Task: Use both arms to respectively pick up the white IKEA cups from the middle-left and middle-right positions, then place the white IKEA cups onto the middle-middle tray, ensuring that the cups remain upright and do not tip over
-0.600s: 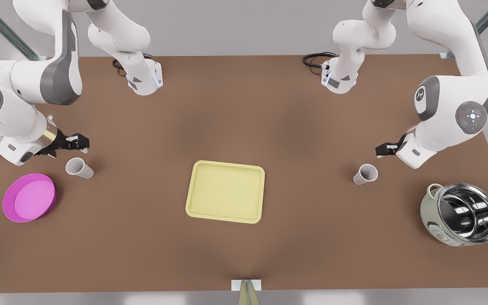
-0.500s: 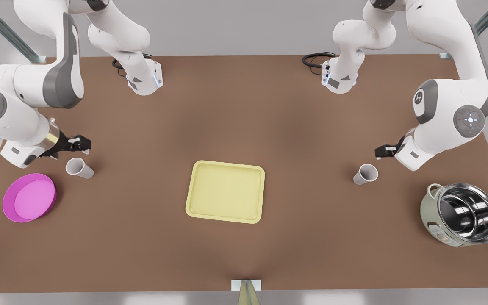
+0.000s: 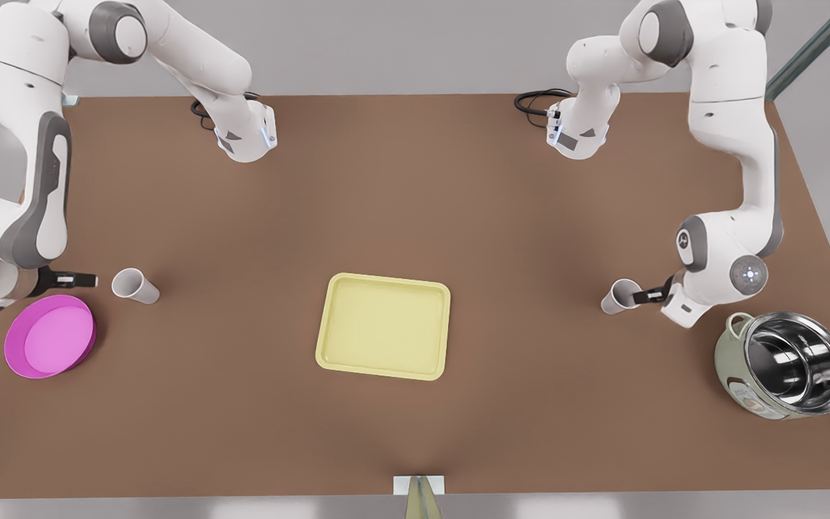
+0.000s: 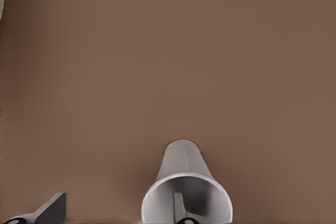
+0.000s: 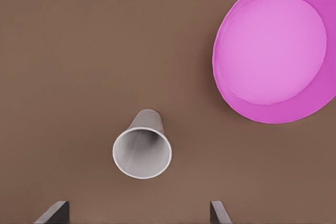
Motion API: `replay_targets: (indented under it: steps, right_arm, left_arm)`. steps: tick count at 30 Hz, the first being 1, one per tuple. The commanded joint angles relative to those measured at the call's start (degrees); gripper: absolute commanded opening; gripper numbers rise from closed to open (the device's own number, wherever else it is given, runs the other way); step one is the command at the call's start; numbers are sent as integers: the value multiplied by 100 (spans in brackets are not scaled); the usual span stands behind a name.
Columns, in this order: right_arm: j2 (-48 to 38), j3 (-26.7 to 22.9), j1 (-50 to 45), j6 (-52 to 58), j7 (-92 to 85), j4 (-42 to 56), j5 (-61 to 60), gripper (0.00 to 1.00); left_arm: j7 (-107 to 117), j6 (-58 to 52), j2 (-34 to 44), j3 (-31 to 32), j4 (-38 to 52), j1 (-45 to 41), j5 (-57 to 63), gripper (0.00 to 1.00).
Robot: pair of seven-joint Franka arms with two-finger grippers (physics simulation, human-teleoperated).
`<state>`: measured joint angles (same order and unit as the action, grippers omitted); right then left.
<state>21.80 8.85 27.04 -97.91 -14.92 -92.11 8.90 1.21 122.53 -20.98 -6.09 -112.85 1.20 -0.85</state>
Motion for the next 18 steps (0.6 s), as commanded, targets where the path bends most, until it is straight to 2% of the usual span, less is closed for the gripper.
replay_targets:
  steps: [1, 7, 11, 12, 13, 14, 16, 18]
  right_arm:
    - [-62, 3, 21, -984, -635, -246, -20, 100]
    - [-26, 3, 258, -1942, -644, -1072, -213, 100]
    - [70, 3, 372, -2232, -644, -1274, -213, 100]
    - [123, 3, 390, -2338, -644, -1344, -213, 100]
    - [88, 3, 443, -2566, -644, -1547, -204, 100]
    - [79, 3, 487, -2637, -644, -1652, -204, 100]
    - [35, 3, 583, -2742, -749, -1802, -204, 100]
    - [44, 3, 618, -2804, -758, -1872, -213, 100]
  left_arm:
    - [-183, 342, 85, -7, -236, 12, 6, 100]
    - [-174, 386, 76, -7, -483, -41, -3, 100]
    - [-174, 887, -117, 2, -615, -102, -11, 100]
    - [-174, 992, -214, 2, -615, -102, -11, 94]
    - [-157, 1019, -223, 2, -615, -102, -11, 79]
    - [-148, 1001, -222, 2, -615, -111, -11, 59]
    - [-139, 957, -187, 11, -615, -111, -81, 39]
    - [-139, 905, -126, 11, -615, -120, -310, 26]
